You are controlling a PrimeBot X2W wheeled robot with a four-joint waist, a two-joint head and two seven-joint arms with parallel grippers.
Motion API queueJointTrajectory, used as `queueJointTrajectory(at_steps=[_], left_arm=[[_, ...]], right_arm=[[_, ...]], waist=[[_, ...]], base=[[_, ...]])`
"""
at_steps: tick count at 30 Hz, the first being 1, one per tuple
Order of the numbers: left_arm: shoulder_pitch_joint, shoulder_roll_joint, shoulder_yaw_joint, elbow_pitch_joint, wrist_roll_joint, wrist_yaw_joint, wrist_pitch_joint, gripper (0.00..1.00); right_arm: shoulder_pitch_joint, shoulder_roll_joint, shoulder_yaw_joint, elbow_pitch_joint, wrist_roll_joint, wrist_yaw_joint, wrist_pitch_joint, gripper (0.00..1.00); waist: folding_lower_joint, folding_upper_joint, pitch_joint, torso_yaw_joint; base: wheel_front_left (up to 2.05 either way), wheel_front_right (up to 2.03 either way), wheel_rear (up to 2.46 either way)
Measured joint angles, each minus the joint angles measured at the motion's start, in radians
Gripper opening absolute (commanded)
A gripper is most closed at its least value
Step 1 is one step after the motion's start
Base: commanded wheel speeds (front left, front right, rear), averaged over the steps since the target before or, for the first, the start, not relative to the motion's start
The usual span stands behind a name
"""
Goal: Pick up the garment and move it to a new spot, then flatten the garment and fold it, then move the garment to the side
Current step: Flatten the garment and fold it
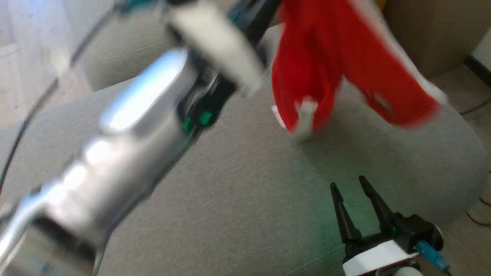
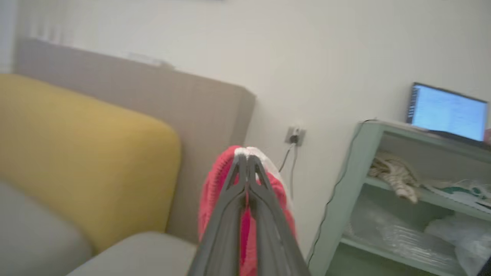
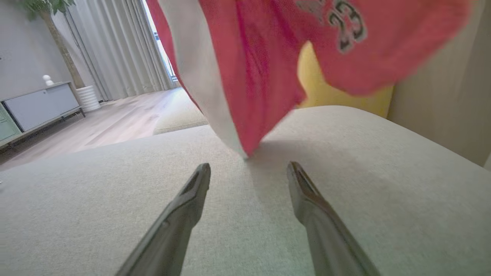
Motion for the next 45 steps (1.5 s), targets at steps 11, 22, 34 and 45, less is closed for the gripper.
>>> queueJointTrajectory(at_steps=[11,22,34,45], left_arm=[[0.531,0.224,-0.037,-0.03,-0.029,0.11,-0.15,0.0],[0.555,0.245,0.031,-0.046,-0.035,0.119,-0.214,0.0],[0.543,0.239,0.03,-0.044,-0.033,0.118,-0.212,0.0],[0.532,0.226,0.024,-0.037,-0.033,0.114,-0.207,0.0]], right_arm=[[0.0,-0.036,0.011,-0.043,0.027,0.0,0.0,1.0],[-0.003,-0.07,0.061,0.09,0.178,0.0,0.0,1.0],[-0.134,-0.114,0.179,0.236,0.444,0.0,0.0,1.0],[-0.179,-0.146,0.296,0.298,0.6,0.0,-0.002,1.0]], waist=[[0.0002,0.0,0.082,0.147],[0.0002,0.0,0.136,0.257],[0.0002,0.0,0.148,0.279],[0.0001,0.0,0.14,0.297]], base=[[0.0,0.0,0.0],[0.0,0.0,0.0],[0.0,0.0,0.0],[0.0,0.0,0.0]])
